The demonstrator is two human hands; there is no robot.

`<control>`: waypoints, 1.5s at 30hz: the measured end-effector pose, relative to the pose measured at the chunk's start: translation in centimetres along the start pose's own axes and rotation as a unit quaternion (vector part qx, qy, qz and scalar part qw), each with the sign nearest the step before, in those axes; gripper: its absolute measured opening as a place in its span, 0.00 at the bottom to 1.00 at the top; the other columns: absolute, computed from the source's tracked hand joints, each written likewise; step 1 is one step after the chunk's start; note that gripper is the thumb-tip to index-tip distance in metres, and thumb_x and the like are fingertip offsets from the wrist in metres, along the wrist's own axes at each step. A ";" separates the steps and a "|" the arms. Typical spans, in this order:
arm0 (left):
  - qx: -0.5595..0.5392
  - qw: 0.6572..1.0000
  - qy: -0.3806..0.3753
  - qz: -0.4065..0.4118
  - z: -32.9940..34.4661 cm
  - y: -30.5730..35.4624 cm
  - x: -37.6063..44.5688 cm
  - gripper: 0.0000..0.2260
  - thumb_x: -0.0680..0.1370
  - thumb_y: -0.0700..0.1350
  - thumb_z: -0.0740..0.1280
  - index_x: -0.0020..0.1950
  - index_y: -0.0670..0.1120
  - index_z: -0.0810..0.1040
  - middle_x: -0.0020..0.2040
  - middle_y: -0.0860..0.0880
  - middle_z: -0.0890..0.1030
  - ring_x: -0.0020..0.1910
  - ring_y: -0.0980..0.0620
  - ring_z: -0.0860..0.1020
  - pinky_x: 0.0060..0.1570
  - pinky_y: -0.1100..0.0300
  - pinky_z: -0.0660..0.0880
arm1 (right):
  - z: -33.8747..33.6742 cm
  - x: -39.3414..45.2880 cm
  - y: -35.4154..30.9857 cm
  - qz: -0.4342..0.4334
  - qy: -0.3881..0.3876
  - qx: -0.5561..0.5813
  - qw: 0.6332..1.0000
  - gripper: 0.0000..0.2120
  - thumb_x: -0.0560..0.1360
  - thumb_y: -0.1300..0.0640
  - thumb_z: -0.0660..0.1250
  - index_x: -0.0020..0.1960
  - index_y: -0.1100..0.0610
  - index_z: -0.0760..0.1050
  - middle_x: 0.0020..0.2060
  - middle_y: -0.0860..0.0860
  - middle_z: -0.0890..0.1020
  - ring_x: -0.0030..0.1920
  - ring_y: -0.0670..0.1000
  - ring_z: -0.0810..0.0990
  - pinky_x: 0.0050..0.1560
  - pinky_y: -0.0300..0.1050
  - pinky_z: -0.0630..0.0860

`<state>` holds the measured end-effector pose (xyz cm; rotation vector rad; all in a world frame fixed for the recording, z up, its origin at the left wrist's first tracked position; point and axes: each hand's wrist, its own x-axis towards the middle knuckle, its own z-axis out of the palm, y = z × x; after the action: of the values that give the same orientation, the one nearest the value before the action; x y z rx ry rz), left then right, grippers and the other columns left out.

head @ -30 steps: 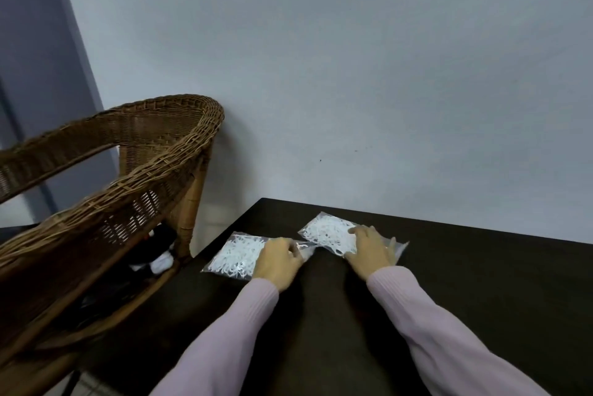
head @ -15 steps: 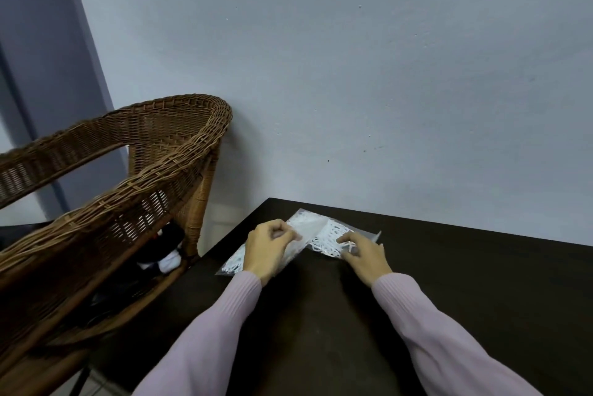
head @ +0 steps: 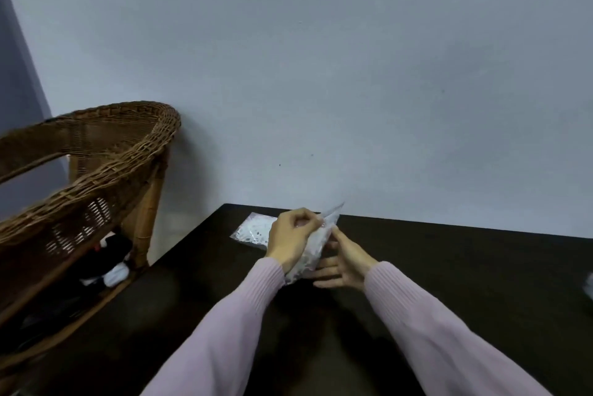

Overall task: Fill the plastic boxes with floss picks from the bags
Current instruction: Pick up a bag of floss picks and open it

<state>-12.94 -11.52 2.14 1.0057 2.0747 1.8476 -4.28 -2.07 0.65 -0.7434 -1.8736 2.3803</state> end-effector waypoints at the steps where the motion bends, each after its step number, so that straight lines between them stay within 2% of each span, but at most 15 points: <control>1: -0.003 1.000 -0.017 0.001 1.0 0.5 -0.2 0.05 0.75 0.42 0.69 0.39 0.44 0.82 0.40 0.47 0.83 0.45 0.51 0.81 0.47 0.58 0.76 | -0.8 -0.6 0.0 -0.008 0.004 0.021 1.000 0.31 0.77 0.35 0.49 0.70 0.56 0.62 0.54 0.62 0.79 0.51 0.59 0.81 0.48 0.51 0.78; 4: -0.033 0.998 -0.057 0.001 3.8 1.8 -0.8 0.06 0.74 0.44 0.70 0.41 0.42 0.81 0.40 0.47 0.83 0.44 0.49 0.81 0.46 0.58 0.77 | -3.3 -2.1 -0.1 -0.031 0.016 0.057 0.998 0.35 0.75 0.33 0.49 0.72 0.56 0.60 0.62 0.64 0.74 0.58 0.61 0.77 0.52 0.52 0.75; 7: -0.057 0.994 -0.095 0.009 6.3 3.0 -1.3 0.07 0.73 0.43 0.71 0.43 0.38 0.81 0.42 0.43 0.83 0.45 0.47 0.81 0.51 0.53 0.76 | -5.5 -3.5 0.1 -0.071 0.040 0.102 0.991 0.32 0.75 0.34 0.50 0.71 0.54 0.62 0.61 0.62 0.76 0.58 0.61 0.77 0.53 0.51 0.75; 11: -0.039 0.987 -0.149 0.039 10.3 3.6 -2.2 0.04 0.74 0.41 0.71 0.39 0.47 0.81 0.45 0.48 0.83 0.48 0.52 0.80 0.47 0.60 0.75 | -8.5 -6.3 0.4 -0.130 0.062 0.178 0.974 0.21 0.78 0.41 0.52 0.59 0.54 0.72 0.52 0.58 0.80 0.53 0.58 0.79 0.55 0.52 0.75; 14: -0.025 0.985 -0.162 0.043 12.6 3.3 -3.0 0.05 0.73 0.41 0.71 0.39 0.50 0.80 0.52 0.49 0.81 0.53 0.52 0.79 0.46 0.66 0.74 | -10.8 -7.6 0.9 -0.133 0.091 0.187 0.969 0.18 0.79 0.46 0.51 0.56 0.55 0.74 0.51 0.58 0.80 0.52 0.57 0.78 0.56 0.53 0.73; 16: -0.036 0.984 -0.167 0.038 13.9 2.8 -3.6 0.05 0.74 0.40 0.71 0.39 0.48 0.79 0.49 0.50 0.81 0.51 0.55 0.79 0.45 0.69 0.73 | -12.2 -7.9 1.4 -0.117 0.118 0.161 0.973 0.19 0.79 0.48 0.51 0.59 0.56 0.74 0.54 0.57 0.79 0.53 0.55 0.77 0.58 0.53 0.71; 19: -0.055 0.985 -0.164 0.020 15.6 1.8 -4.7 0.06 0.74 0.44 0.71 0.39 0.45 0.79 0.42 0.52 0.81 0.48 0.56 0.80 0.49 0.64 0.75 | -13.7 -8.2 2.8 -0.076 0.163 0.075 0.981 0.18 0.80 0.48 0.52 0.63 0.54 0.71 0.58 0.55 0.77 0.56 0.53 0.76 0.59 0.51 0.70; 22: -0.070 0.990 -0.121 0.001 16.6 0.8 -5.4 0.07 0.74 0.44 0.70 0.39 0.42 0.79 0.41 0.49 0.82 0.45 0.56 0.80 0.46 0.66 0.75 | -14.3 -8.8 3.6 -0.073 0.180 0.057 0.979 0.16 0.80 0.52 0.55 0.64 0.57 0.70 0.56 0.56 0.78 0.53 0.53 0.78 0.52 0.45 0.76; 24: -0.062 0.994 -0.089 0.006 17.2 0.5 -6.0 0.08 0.75 0.41 0.69 0.38 0.39 0.78 0.37 0.48 0.81 0.39 0.59 0.79 0.42 0.68 0.74 | -14.6 -9.3 4.0 -0.078 0.190 0.047 0.978 0.15 0.79 0.55 0.57 0.64 0.59 0.70 0.55 0.57 0.79 0.52 0.52 0.79 0.47 0.42 0.77; 27: -0.039 0.997 -0.071 0.022 17.9 0.1 -6.8 0.10 0.75 0.40 0.68 0.35 0.40 0.78 0.34 0.46 0.80 0.35 0.57 0.77 0.40 0.64 0.74 | -15.1 -10.0 4.7 -0.091 0.201 0.035 0.975 0.14 0.79 0.56 0.58 0.60 0.61 0.72 0.52 0.58 0.81 0.51 0.52 0.81 0.45 0.40 0.78; 29: -0.026 0.995 -0.089 0.027 18.4 -0.2 -7.1 0.08 0.75 0.40 0.68 0.37 0.41 0.79 0.37 0.47 0.82 0.38 0.54 0.79 0.42 0.61 0.76 | -15.4 -10.4 5.0 -0.098 0.207 0.018 0.973 0.13 0.80 0.54 0.57 0.56 0.61 0.74 0.47 0.59 0.82 0.47 0.53 0.82 0.45 0.40 0.79; 33: -0.040 0.993 -0.108 0.031 18.6 -0.3 -7.7 0.03 0.74 0.37 0.69 0.42 0.44 0.80 0.41 0.48 0.82 0.43 0.55 0.80 0.45 0.63 0.78 | -15.3 -10.8 5.6 -0.139 0.238 -0.061 0.959 0.13 0.80 0.55 0.57 0.51 0.63 0.76 0.39 0.59 0.82 0.38 0.52 0.82 0.37 0.36 0.79; 39: -0.090 0.987 -0.132 -0.013 18.3 -0.7 -7.6 0.05 0.72 0.38 0.73 0.46 0.43 0.80 0.37 0.45 0.80 0.40 0.52 0.80 0.40 0.61 0.77 | -15.4 -11.0 6.5 -0.204 0.255 -0.169 0.930 0.12 0.80 0.56 0.58 0.46 0.61 0.77 0.33 0.56 0.81 0.31 0.47 0.80 0.33 0.34 0.76; 43: -0.062 0.985 -0.158 0.009 17.8 -0.2 -7.4 0.06 0.70 0.38 0.74 0.46 0.44 0.81 0.39 0.44 0.82 0.40 0.56 0.81 0.40 0.71 0.74 | -15.4 -11.6 6.5 -0.236 0.269 -0.244 0.901 0.15 0.79 0.54 0.58 0.37 0.58 0.75 0.27 0.52 0.78 0.26 0.45 0.76 0.33 0.33 0.73; 45: -0.040 0.984 -0.172 0.018 17.5 0.0 -7.4 0.07 0.71 0.39 0.74 0.47 0.47 0.82 0.38 0.45 0.82 0.40 0.59 0.80 0.41 0.73 0.73 | -15.3 -11.7 6.6 -0.245 0.267 -0.252 0.897 0.15 0.79 0.55 0.58 0.38 0.59 0.75 0.27 0.51 0.78 0.27 0.45 0.76 0.34 0.33 0.73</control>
<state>2.30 -1.77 -3.68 1.2458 1.7770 1.6208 13.59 6.48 -3.83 -0.7270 -2.0906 1.2419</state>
